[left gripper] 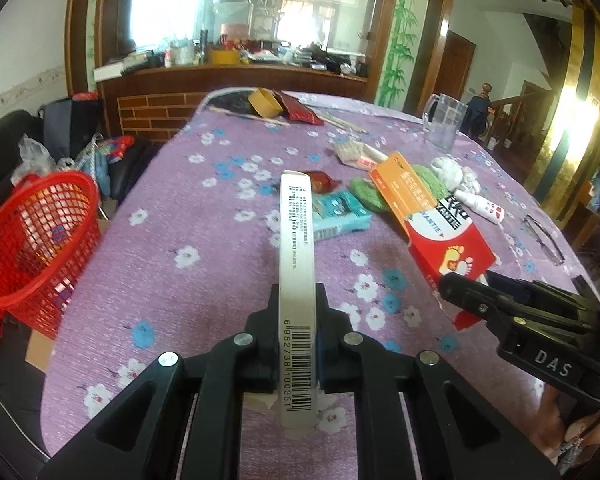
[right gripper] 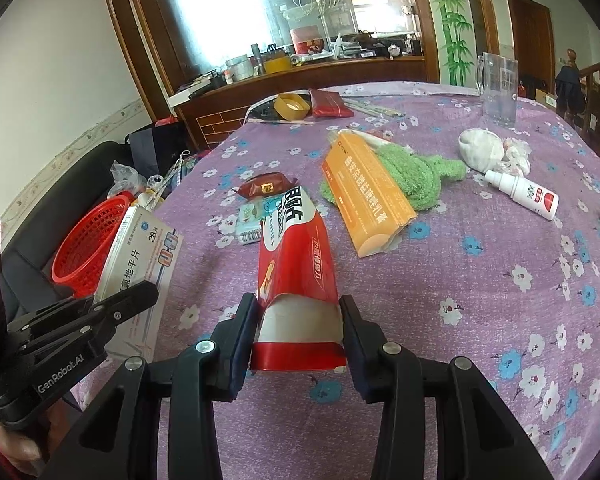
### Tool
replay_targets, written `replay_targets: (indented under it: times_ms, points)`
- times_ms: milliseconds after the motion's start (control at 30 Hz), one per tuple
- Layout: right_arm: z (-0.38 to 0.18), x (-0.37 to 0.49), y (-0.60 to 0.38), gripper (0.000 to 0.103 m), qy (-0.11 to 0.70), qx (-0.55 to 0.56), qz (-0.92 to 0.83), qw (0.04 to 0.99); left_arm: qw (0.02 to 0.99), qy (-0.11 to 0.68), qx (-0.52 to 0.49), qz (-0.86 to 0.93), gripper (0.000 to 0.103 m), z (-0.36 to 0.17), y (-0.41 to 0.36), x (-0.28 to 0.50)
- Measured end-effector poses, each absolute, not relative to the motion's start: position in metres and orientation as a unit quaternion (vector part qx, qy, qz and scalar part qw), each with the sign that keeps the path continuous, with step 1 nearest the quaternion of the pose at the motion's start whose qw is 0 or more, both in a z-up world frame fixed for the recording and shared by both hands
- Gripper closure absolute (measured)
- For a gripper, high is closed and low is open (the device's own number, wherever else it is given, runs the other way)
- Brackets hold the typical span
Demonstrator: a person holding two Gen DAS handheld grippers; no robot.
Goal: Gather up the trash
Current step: 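Lift the white tube box with the left tool while the right tool lifts the red box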
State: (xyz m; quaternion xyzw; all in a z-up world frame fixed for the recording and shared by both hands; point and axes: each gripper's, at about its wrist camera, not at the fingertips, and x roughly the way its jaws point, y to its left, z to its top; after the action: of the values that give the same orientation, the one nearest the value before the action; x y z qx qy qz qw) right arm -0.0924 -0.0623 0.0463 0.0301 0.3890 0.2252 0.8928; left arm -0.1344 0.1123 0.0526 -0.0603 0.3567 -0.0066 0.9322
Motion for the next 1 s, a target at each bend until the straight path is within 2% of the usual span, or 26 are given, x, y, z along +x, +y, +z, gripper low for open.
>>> replay_targets:
  times_ms: [367,1000]
  points:
    - [0.048,-0.095,-0.060,0.058,0.387,0.029,0.226,0.894,0.943,0.330,-0.020,0.037,0.091,0.055,0.109,-0.136]
    - [0.045,-0.097,-0.050,0.056,0.391,0.019,0.231,0.890,0.941,0.335,-0.010,0.052,0.091,0.048,0.112,-0.135]
